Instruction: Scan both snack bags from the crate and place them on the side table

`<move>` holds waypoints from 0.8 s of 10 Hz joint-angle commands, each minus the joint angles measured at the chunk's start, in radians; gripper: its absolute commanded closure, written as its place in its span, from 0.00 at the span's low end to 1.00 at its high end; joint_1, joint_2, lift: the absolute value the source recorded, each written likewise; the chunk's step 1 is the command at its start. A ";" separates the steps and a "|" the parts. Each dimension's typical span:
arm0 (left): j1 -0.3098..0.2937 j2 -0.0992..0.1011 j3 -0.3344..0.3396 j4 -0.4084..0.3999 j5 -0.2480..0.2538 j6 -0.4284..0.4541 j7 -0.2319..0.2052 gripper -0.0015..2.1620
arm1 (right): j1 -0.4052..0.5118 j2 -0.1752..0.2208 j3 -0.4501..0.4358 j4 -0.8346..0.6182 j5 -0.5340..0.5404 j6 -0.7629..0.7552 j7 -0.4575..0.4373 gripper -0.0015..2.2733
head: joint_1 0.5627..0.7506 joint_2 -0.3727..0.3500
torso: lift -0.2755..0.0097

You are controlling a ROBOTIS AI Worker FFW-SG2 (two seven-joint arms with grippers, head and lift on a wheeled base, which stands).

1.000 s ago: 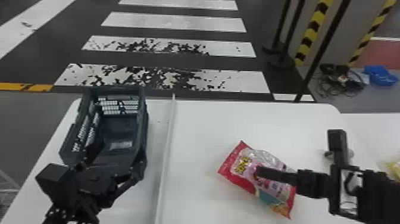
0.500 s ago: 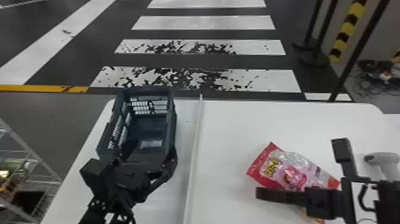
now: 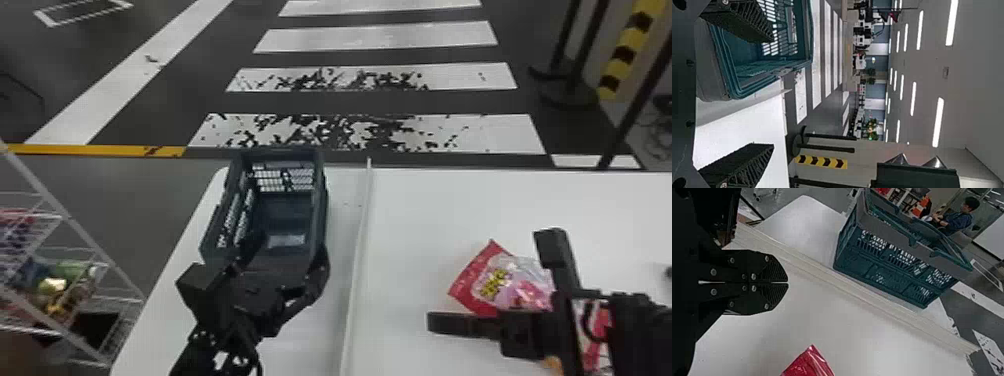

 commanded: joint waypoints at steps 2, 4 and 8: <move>0.001 0.000 0.001 0.001 0.000 0.000 0.000 0.02 | -0.029 0.018 0.041 0.048 0.069 -0.059 -0.008 0.99 | 0.70 0.76 | 0.63; 0.000 -0.002 0.000 0.002 0.000 0.000 0.000 0.02 | -0.047 0.019 0.056 0.073 0.092 -0.074 -0.016 0.99 | 0.70 0.76 | 0.63; 0.000 0.000 0.001 0.002 0.000 0.000 0.000 0.02 | -0.122 0.039 0.085 0.169 0.140 -0.108 -0.023 0.99 | 0.70 0.76 | 0.63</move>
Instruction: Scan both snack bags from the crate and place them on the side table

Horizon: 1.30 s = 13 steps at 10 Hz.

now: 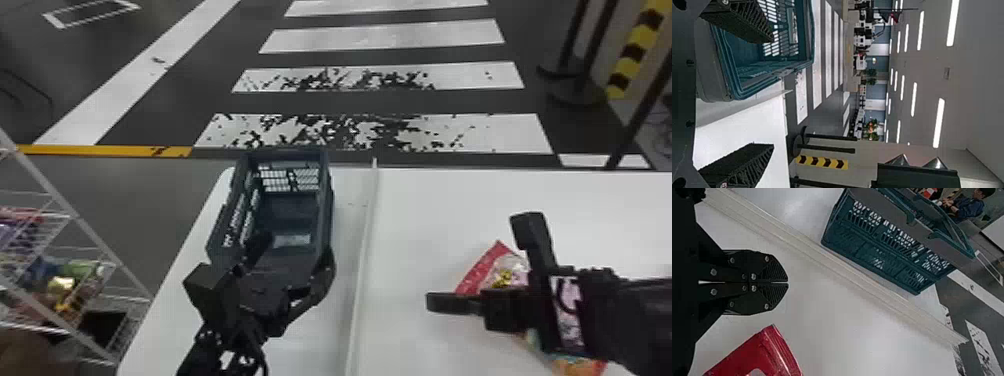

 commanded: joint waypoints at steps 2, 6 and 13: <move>0.000 0.001 0.000 0.000 0.002 0.000 0.000 0.02 | -0.033 0.001 0.010 0.043 0.042 -0.030 -0.014 0.99 | 0.70 0.75 | 0.63; 0.000 0.001 0.000 0.000 0.002 0.003 0.000 0.02 | -0.045 0.001 0.016 0.095 0.119 -0.138 -0.051 0.99 | 0.70 0.71 | 0.63; -0.002 0.001 -0.001 0.000 0.000 0.003 0.000 0.02 | -0.079 -0.004 0.013 0.151 0.150 -0.193 -0.065 0.99 | 0.70 0.67 | 0.63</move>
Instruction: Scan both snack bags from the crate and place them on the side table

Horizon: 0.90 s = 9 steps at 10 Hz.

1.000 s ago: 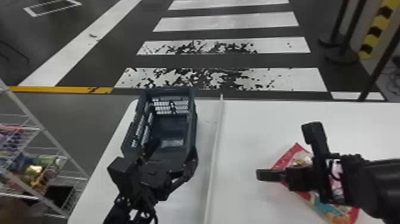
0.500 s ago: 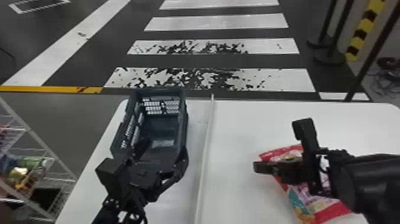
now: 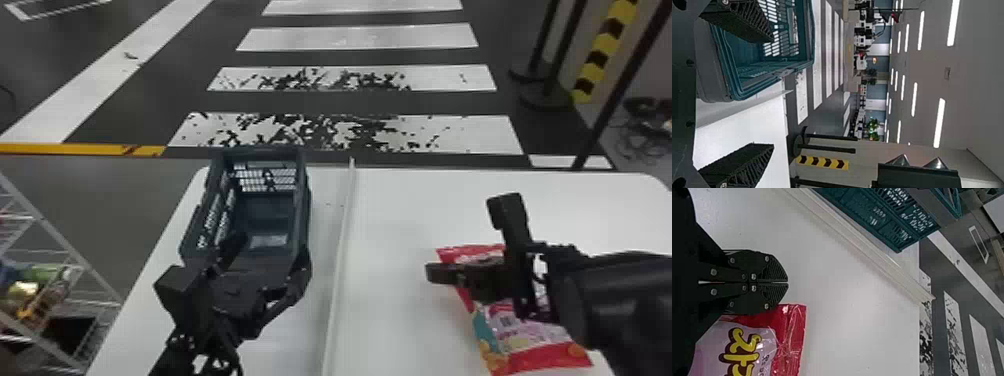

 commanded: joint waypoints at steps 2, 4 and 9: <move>-0.002 0.000 -0.001 0.004 0.000 0.000 0.000 0.02 | -0.011 -0.005 -0.004 0.024 0.010 -0.025 -0.010 0.99 | 0.70 0.66 | 0.63; -0.002 -0.002 -0.002 0.006 0.000 0.000 0.000 0.02 | -0.015 -0.011 -0.011 0.040 0.013 -0.035 -0.008 0.99 | 0.70 0.64 | 0.63; -0.003 -0.002 -0.004 0.006 -0.002 0.000 0.000 0.02 | 0.000 -0.011 -0.008 0.024 0.005 -0.025 0.001 0.99 | 0.70 0.63 | 0.63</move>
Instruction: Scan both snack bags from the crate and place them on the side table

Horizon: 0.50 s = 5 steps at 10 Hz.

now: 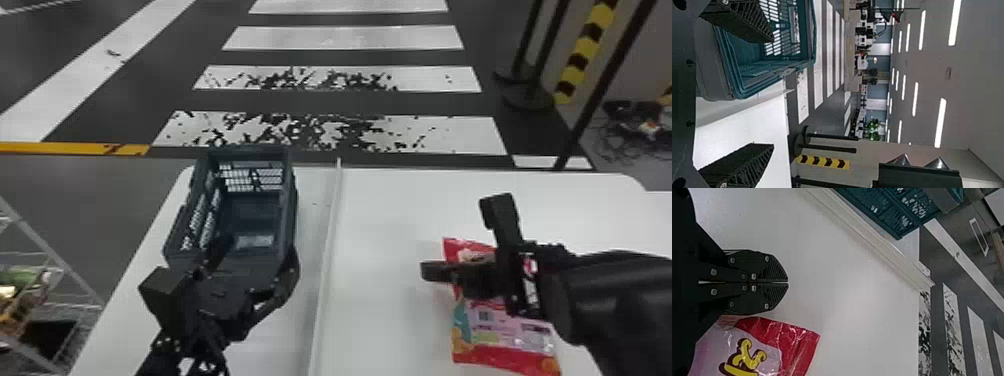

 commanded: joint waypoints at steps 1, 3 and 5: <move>0.003 0.002 0.001 -0.002 0.001 0.000 0.000 0.02 | 0.019 0.002 0.004 -0.047 -0.015 0.043 0.006 0.99 | 0.70 0.64 | 0.63; 0.004 0.003 0.003 -0.002 0.001 0.000 -0.002 0.02 | 0.084 -0.002 -0.012 -0.185 -0.067 0.160 0.025 0.99 | 0.70 0.66 | 0.63; -0.003 0.002 -0.005 0.002 0.001 0.000 -0.002 0.02 | 0.108 -0.011 -0.114 -0.323 -0.211 0.298 0.045 0.99 | 0.70 0.70 | 0.63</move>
